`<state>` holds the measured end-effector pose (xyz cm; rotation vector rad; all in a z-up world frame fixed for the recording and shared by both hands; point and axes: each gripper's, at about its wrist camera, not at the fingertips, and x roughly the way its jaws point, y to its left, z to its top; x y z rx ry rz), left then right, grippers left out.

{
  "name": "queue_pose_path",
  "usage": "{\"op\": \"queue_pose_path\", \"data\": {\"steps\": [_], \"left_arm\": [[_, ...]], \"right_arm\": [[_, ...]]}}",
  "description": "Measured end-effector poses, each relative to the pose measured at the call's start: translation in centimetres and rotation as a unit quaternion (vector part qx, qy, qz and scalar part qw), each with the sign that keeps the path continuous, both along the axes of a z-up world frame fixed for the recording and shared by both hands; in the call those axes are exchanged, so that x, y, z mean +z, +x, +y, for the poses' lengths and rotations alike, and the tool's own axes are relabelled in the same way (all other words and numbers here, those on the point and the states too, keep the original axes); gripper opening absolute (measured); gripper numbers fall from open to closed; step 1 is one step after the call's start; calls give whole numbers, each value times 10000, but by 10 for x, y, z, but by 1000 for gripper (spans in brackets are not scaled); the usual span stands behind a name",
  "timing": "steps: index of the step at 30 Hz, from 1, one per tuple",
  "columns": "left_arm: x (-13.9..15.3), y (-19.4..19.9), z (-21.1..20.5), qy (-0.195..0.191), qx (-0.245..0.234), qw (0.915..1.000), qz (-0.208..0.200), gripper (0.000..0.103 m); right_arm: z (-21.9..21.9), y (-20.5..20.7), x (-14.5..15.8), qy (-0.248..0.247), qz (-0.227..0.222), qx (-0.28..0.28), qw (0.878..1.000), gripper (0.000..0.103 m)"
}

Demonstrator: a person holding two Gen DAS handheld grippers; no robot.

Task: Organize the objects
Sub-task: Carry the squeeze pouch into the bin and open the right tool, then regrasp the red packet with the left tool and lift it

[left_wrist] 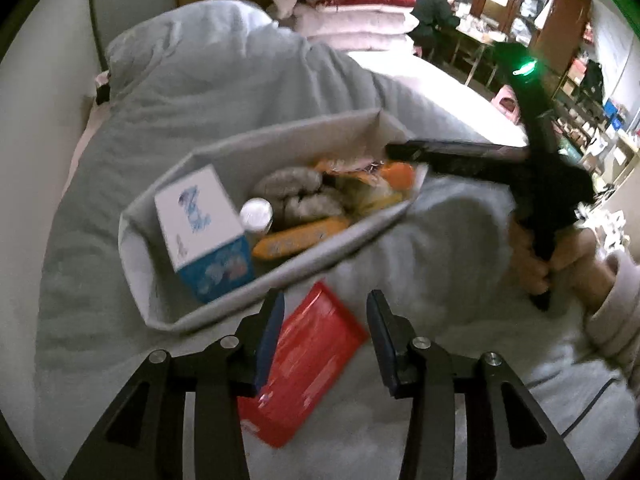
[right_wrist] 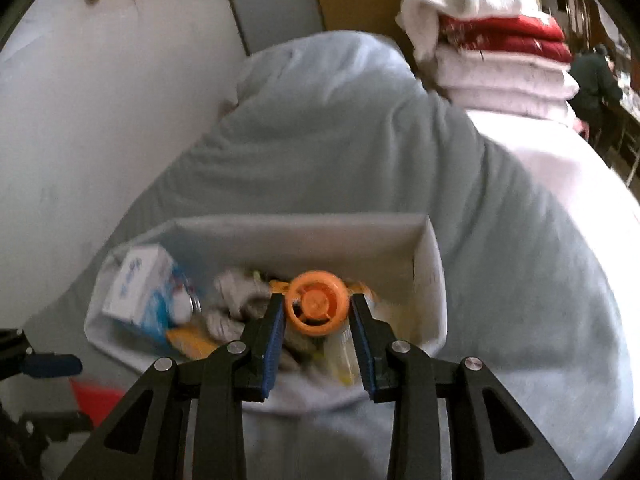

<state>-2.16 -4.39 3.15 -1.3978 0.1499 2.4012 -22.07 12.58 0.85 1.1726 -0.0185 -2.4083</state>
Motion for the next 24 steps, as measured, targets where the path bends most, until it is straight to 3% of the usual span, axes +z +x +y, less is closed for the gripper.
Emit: {"op": "queue_pose_path", "data": {"steps": [2,5,6,8,13,15,20,24], "left_arm": [[-9,4,1,-339,-134,9993,-39,43],[-25,9,9,-1047,-487,9932,-138,43],[-30,11,11,-1230,-615,9904,-163,43],[-37,13,13,-1458,-877,9852,-192,45],[-40,12,11,-1228,-1108,9849,-516,54],[-47,19,18,-1244,-1348,9807,-676,61],[-69,39,40,-2225,-1666,9599,-374,67],[-67,38,41,-2239,-1507,9622,-363,64]], "right_arm": [[8,7,1,-271,-119,35,9996,38],[22,19,14,-824,-116,41,9965,59],[27,24,18,-992,-100,19,9950,62],[36,28,22,-1357,-164,-21,9906,62],[49,30,14,-1669,-597,-89,9841,62],[52,30,10,-1763,-761,-79,9814,62],[51,36,12,-1773,-775,4,9811,62],[50,38,6,-1729,-831,-18,9814,62]]}}
